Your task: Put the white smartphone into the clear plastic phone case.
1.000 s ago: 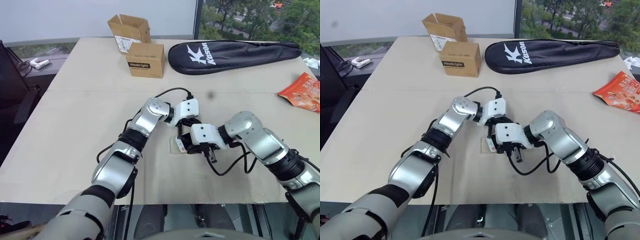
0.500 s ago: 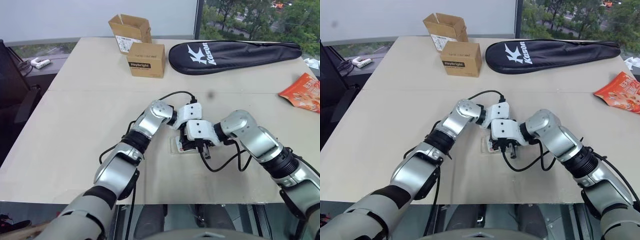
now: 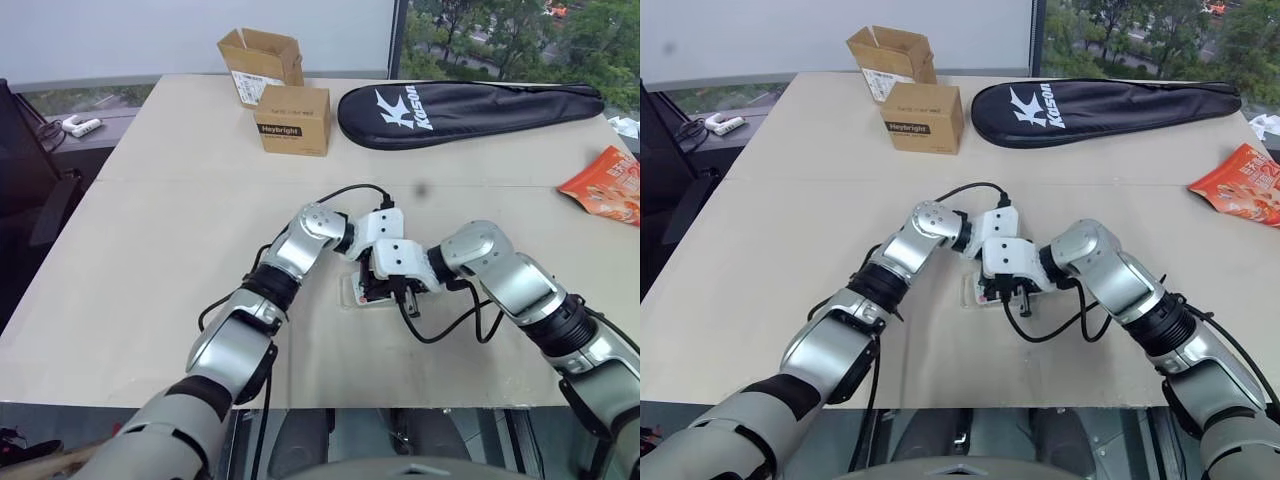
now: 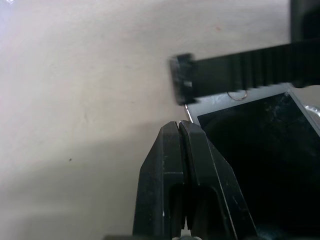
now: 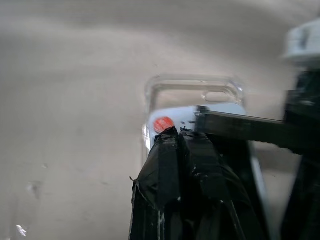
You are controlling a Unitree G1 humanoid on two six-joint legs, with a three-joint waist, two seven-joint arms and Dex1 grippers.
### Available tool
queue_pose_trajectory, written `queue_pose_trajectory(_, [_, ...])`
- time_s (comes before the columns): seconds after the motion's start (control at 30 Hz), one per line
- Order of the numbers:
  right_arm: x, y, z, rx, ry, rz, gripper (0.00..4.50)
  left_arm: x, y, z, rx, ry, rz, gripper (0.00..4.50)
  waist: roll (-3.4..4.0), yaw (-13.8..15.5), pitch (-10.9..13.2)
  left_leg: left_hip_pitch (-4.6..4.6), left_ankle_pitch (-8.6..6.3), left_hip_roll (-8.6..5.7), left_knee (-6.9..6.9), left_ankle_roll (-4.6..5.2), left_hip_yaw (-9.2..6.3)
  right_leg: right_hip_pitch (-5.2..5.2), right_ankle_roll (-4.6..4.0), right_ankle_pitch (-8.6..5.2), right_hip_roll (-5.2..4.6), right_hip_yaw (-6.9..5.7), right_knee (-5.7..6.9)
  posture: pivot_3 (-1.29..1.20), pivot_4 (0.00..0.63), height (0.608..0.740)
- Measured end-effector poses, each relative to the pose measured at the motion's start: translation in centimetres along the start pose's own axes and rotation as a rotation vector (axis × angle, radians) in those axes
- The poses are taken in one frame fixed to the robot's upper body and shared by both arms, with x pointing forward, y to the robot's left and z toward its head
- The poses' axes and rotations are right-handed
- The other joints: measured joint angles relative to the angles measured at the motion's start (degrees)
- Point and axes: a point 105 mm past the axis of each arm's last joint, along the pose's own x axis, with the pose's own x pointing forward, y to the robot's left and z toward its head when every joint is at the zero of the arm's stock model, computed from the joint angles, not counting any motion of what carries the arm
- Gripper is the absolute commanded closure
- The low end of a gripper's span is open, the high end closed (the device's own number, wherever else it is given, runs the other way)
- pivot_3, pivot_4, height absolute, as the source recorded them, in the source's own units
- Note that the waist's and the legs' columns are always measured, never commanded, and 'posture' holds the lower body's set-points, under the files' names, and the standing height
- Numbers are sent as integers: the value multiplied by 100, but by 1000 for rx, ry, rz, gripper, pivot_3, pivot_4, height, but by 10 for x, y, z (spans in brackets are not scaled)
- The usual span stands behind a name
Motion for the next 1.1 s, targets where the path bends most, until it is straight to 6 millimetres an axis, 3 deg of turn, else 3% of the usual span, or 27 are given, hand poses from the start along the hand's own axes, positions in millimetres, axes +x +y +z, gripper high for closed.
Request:
queue_pose_trajectory(0.77, [-8, -2, 3, 40, -20, -11, 4414, 0, -4, 6, 15, -29, -8, 4500, 0, -2, 0, 0, 0, 0, 0, 0, -1, 0, 0, 0, 0, 0, 0, 0, 150, 740])
queue_pose_trajectory(1.0, [-33, -13, 6, 61, -53, -81, 4414, 2, -7, 7, 20, -38, -12, 4500, 0, 7, 0, -1, 0, 0, 0, 0, -3, 3, 0, 0, -1, -3, -3, 0, 150, 740])
queue_pose_trajectory(1.1, [-47, -18, -3, 92, -40, -113, 4414, 2, -7, 9, 26, -41, -9, 4500, 0, 13, 0, -1, 0, 0, 0, 0, -4, 4, 0, 0, -1, -4, -3, 0, 150, 740])
